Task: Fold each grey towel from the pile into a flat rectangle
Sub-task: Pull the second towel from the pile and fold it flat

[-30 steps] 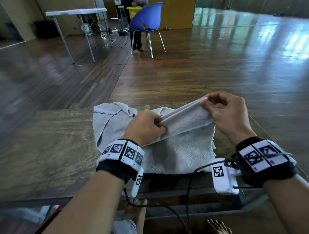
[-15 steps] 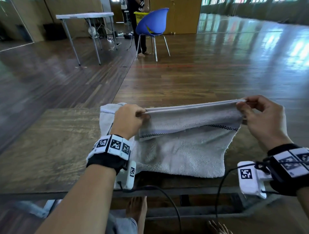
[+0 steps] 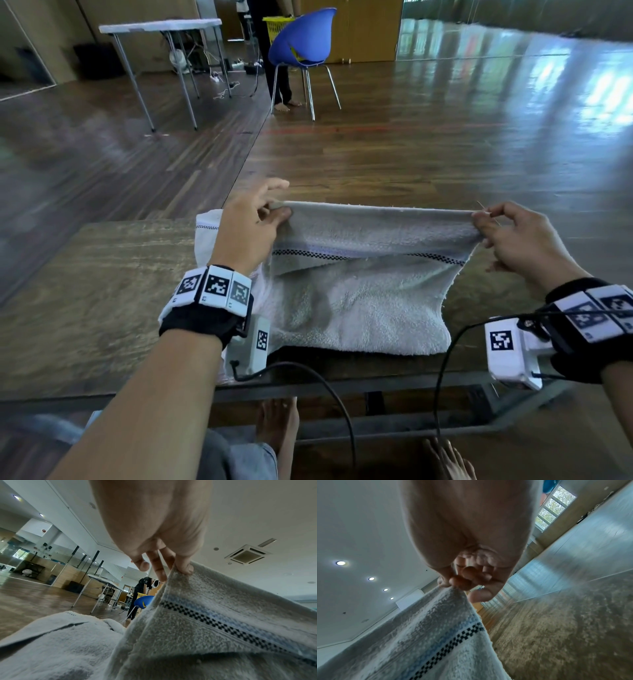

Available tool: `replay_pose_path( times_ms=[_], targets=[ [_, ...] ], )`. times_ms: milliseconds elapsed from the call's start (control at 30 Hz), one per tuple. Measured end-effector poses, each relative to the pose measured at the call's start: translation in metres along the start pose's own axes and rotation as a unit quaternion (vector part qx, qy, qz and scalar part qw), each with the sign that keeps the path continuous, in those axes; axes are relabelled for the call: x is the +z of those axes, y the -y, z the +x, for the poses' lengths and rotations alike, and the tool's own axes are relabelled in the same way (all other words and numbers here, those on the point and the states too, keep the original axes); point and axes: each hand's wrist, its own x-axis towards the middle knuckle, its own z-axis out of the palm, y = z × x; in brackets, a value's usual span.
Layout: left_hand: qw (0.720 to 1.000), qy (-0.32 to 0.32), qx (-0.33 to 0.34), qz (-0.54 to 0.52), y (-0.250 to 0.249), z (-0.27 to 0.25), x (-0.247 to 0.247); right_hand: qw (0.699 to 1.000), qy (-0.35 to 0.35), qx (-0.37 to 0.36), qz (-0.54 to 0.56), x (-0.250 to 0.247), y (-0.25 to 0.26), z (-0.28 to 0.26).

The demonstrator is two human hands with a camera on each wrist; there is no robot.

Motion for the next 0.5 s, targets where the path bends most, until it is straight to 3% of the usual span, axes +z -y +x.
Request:
replay_pose_path(
  times_ms=[233, 500],
  targets=[
    [0.999, 0.020, -0.026, -0.007, -0.0058, 0.0007, -0.0039, 0.990, 0.085, 0.084, 0.069, 0.0089, 0.0078, -0.0056],
    [0.995, 0.001, -0.085, -0.050, -0.0070, 0.0032, -0.0040, 0.984, 0.071, 0.104, 0.124, 0.0110, 0.0106, -0.0060]
  ],
)
